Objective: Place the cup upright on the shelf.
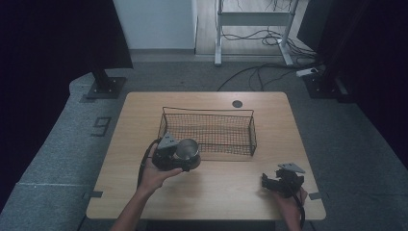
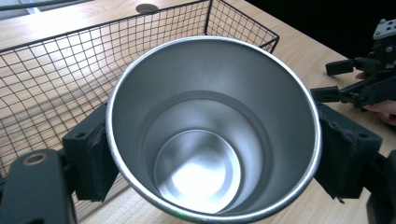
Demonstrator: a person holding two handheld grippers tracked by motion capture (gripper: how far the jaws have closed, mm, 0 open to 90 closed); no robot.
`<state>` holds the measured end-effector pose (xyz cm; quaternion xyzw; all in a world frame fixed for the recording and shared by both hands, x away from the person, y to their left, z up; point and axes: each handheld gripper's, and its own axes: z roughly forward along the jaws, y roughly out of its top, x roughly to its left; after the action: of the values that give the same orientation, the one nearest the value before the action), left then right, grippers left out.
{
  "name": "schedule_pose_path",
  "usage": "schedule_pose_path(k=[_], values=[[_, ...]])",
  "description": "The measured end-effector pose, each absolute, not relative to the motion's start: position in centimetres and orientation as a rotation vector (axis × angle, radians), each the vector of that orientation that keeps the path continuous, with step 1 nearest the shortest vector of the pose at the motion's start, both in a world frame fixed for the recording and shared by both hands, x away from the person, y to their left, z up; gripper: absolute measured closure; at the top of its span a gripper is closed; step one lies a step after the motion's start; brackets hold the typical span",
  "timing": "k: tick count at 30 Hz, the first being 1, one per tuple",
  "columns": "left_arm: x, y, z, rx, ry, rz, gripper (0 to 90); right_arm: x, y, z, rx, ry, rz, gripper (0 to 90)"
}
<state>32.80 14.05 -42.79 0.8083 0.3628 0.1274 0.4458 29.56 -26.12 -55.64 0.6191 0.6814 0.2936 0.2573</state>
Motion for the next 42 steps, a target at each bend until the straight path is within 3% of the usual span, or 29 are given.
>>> schedule_pose_path(k=[42], values=[[35.0, 14.6, -40.8, 1.990, 0.920, 0.329, 15.3, 29.6, -26.1, -55.6, 1.682, 1.846, 0.797, 1.8]])
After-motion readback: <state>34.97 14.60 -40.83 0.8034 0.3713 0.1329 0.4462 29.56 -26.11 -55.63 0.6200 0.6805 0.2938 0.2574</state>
